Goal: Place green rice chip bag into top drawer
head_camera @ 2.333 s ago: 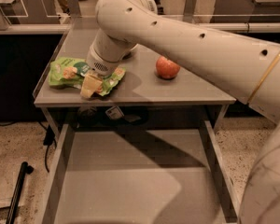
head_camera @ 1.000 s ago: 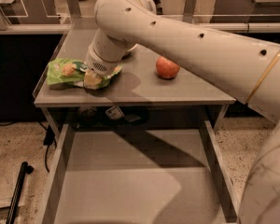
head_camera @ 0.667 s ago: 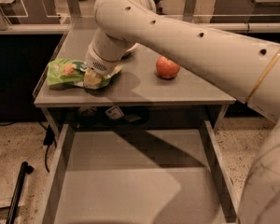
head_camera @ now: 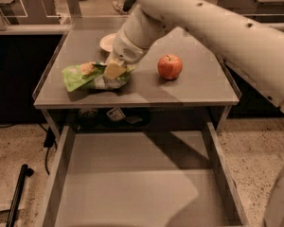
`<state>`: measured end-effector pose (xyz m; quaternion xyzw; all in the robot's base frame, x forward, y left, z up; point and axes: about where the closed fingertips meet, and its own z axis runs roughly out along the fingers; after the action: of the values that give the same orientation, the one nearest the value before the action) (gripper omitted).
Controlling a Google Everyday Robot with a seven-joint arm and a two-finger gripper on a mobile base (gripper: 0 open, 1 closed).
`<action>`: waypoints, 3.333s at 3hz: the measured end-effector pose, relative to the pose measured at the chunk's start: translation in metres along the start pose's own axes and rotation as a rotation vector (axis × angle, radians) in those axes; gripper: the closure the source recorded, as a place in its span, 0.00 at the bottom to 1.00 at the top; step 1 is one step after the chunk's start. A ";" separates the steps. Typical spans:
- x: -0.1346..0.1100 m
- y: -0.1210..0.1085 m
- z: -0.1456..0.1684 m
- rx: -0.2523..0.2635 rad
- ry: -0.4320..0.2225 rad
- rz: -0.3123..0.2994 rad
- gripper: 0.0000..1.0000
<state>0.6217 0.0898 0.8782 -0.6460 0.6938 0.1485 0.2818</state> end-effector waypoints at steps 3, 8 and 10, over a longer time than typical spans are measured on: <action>0.076 0.068 -0.119 0.001 -0.029 -0.005 1.00; 0.145 0.158 -0.097 -0.021 -0.068 0.063 1.00; 0.194 0.176 -0.043 0.020 -0.017 0.145 1.00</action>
Offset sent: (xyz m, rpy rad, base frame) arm -0.0932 -0.1500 0.0441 0.0493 0.0071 -0.0075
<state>0.4396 -0.0711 0.7710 -0.5898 0.7378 0.1670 0.2828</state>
